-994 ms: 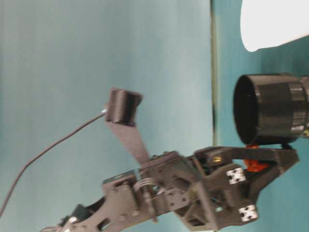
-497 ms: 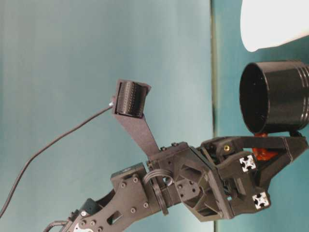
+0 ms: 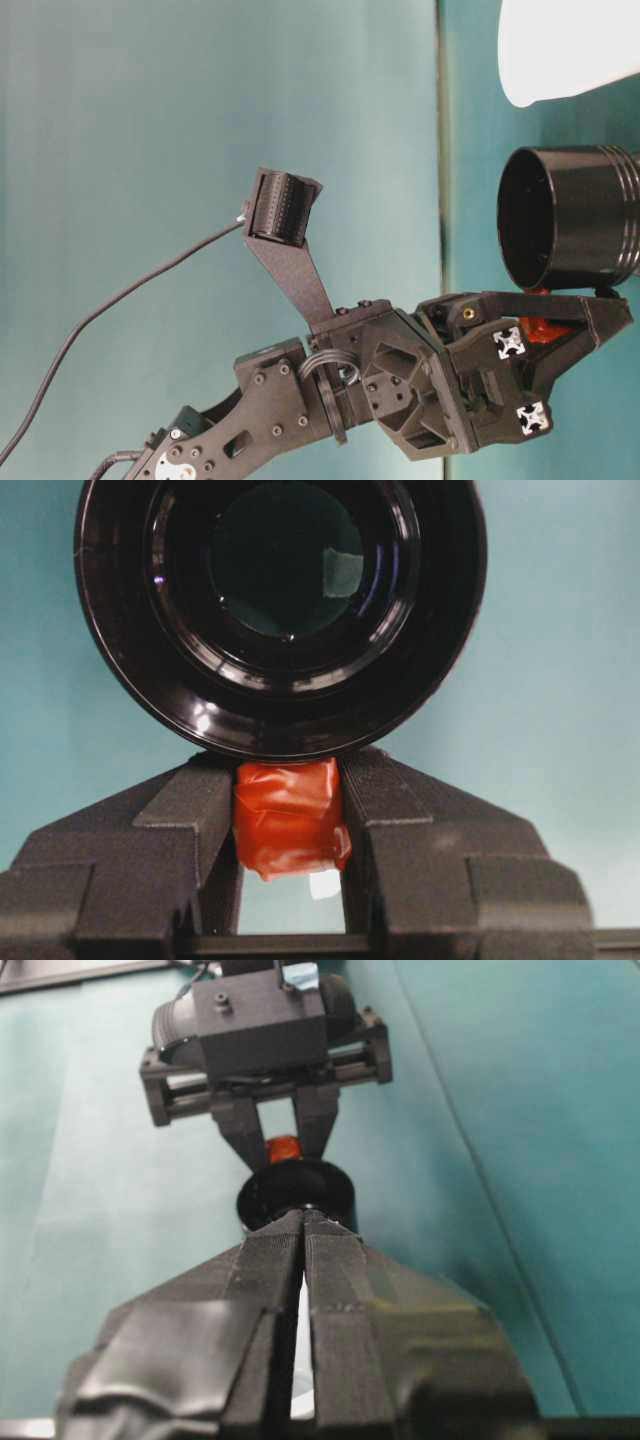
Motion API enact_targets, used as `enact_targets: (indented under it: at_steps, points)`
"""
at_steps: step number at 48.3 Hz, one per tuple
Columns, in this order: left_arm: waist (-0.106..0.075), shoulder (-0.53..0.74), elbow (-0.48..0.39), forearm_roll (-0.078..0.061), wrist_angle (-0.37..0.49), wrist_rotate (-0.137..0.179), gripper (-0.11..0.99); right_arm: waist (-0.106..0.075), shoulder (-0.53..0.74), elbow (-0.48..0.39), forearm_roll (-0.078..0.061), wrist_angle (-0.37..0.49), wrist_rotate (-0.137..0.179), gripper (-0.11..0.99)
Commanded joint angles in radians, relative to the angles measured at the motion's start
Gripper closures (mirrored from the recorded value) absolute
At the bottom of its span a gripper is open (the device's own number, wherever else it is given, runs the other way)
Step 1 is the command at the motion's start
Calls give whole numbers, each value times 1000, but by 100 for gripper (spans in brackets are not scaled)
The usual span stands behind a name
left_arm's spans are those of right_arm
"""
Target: Put the paper cup into the moved red handle cup holder.
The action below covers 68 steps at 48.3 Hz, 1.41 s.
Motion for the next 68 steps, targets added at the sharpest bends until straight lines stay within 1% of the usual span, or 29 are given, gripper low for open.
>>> enact_targets:
  at_steps: [1,2,3,4,11,14,16,24,32,38,42,51,54,55,64,68]
  points:
    - [3,-6,-15,3,8,-2,59,-2,8,-17,3,-5,5,96]
    - [3,-6,-15,3,11,-2,59,-2,8,-15,3,-6,5,96]
    - [3,-6,-15,3,12,-2,56,-2,8,-17,2,-6,5,96]
    - [3,-6,-14,3,12,-2,51,-2,8,-17,3,-5,5,96]
    - [3,-5,-15,3,12,0,7,-2,8,-15,2,-6,5,96]
    - [3,-5,-15,3,11,2,-6,-2,8,-15,3,-5,5,96]
    - [3,-6,-15,3,12,0,-11,-3,8,-15,2,-6,5,96]
    - [2,-18,-15,3,26,0,-9,-6,11,-15,3,-5,6,96]
    - [0,-104,-2,3,66,0,-9,-6,29,-21,3,25,8,96]
    - [2,-196,43,3,92,0,-9,-8,72,-38,3,71,8,96]
    - [2,-275,91,3,104,0,-9,-6,118,-60,2,103,6,96]
    - [-6,-399,173,3,104,-3,-8,-8,213,-115,3,127,6,95]
    - [-6,-433,196,3,104,-3,-8,-8,244,-130,2,137,6,95]
    - [-6,-446,209,3,104,-3,-8,-8,255,-133,3,141,6,95]
    - [-18,-522,249,3,104,-3,-8,-8,353,-186,3,227,9,94]
    - [-20,-552,258,3,100,-6,-8,-6,390,-216,3,265,8,94]
